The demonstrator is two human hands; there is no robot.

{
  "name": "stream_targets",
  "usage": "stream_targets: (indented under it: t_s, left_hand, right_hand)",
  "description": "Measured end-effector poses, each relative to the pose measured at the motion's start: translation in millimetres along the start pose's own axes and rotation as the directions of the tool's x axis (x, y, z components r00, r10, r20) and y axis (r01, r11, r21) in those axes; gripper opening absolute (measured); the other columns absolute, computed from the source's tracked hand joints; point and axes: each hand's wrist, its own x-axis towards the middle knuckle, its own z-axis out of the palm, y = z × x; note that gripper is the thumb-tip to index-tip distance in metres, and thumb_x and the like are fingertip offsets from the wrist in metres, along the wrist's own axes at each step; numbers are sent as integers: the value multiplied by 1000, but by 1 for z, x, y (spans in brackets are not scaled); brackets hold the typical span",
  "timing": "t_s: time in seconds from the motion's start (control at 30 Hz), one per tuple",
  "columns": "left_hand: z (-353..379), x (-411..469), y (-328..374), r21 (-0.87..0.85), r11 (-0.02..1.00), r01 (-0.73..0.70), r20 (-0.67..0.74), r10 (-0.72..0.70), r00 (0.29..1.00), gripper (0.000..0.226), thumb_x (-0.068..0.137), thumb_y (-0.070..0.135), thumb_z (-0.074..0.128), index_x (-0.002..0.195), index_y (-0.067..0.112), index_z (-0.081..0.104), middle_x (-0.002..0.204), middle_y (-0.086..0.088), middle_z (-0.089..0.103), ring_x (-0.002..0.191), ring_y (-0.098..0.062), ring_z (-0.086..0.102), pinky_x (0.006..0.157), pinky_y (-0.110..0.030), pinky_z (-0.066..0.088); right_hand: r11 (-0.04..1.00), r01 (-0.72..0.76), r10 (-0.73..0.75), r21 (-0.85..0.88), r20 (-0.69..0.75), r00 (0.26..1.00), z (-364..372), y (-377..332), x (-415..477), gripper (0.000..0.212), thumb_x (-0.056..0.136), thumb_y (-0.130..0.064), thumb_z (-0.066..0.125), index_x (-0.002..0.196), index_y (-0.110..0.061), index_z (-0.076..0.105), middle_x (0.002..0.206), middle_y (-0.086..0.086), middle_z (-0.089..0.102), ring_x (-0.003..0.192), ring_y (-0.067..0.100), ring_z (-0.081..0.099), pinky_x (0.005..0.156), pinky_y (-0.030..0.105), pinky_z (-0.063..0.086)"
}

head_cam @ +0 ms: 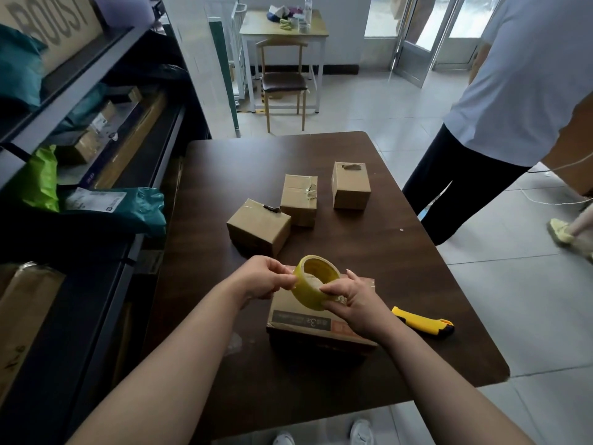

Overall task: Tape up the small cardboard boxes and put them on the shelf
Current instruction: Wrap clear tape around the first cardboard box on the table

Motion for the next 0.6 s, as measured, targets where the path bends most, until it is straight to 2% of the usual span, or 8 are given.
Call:
stream_targets:
  t_s: [0.1, 0.23, 0.33, 0.37, 0.4, 0.47, 0.53, 0.6]
  left_hand:
    - [0, 1, 0, 33, 999, 22, 27, -23, 999, 8, 85, 20, 71, 88, 12, 71, 83, -3, 69, 71, -13, 55, 66, -27, 49]
    - [6, 3, -7, -53, 991, -122, -86, 117, 989, 6, 88, 22, 68, 91, 16, 69, 87, -1, 67, 77, -11, 57, 70, -28, 48]
    - [13, 2, -11, -143, 968, -208, -206, 177, 962, 7, 90, 20, 65, 94, 15, 67, 87, -3, 65, 76, -12, 57, 69, -28, 49]
    - [15, 1, -12, -146, 964, -223, -246, 183, 952, 8, 91, 20, 64, 96, 14, 66, 88, -3, 65, 78, -14, 58, 70, -29, 52]
    - [16, 2, -13, -155, 960, -235, -282, 185, 941, 8, 92, 20, 62, 98, 14, 65, 90, -4, 65, 81, -17, 59, 74, -31, 54]
    - [16, 4, -12, -165, 950, -263, -327, 199, 924, 7, 94, 19, 59, 98, 14, 62, 92, -5, 64, 86, -21, 60, 78, -33, 55]
    - [16, 6, -10, -123, 957, -262, -334, 208, 919, 6, 96, 18, 57, 98, 13, 60, 92, -7, 63, 84, -19, 60, 72, -29, 54]
    - [16, 10, -10, -134, 963, -235, -339, 178, 924, 7, 96, 17, 56, 98, 12, 60, 89, -9, 62, 79, -18, 60, 66, -26, 51]
  right_hand:
    - [995, 58, -58, -80, -2, 998, -1, -2, 1, 33, 93, -23, 62, 125, -28, 61, 137, -4, 55, 145, 20, 19, 119, 34, 3]
    - [999, 9, -10, -50, -5, 1000, -8, -3, 3, 31, 94, -26, 61, 124, -24, 62, 133, 3, 58, 142, 19, 24, 118, 31, 4]
    - [999, 16, -17, 42, 25, 1000, -14, 0, 6, 14, 94, -27, 61, 107, -26, 64, 108, -8, 65, 129, 15, 42, 121, 33, 5]
    - [998, 34, -36, 60, 34, 999, -14, -1, 7, 10, 93, -28, 61, 103, -26, 65, 102, -10, 65, 122, 12, 47, 121, 36, 11]
    - [995, 35, -39, 93, 32, 999, -15, -2, 8, 11, 93, -30, 61, 101, -24, 65, 101, -9, 66, 115, 9, 50, 116, 35, 23]
    - [981, 7, -10, 194, 15, 1000, -17, -6, 9, 17, 92, -36, 61, 97, -21, 66, 96, -4, 66, 97, 8, 55, 91, 31, 44]
    - [958, 6, 0, 288, -23, 1000, -18, -10, 10, 22, 90, -41, 62, 87, -19, 66, 81, -4, 62, 77, 8, 55, 72, 32, 46]
    - [942, 14, 4, 336, -53, 999, -19, -9, 12, 29, 89, -43, 63, 77, -17, 64, 71, -4, 55, 69, 8, 50, 67, 33, 42]
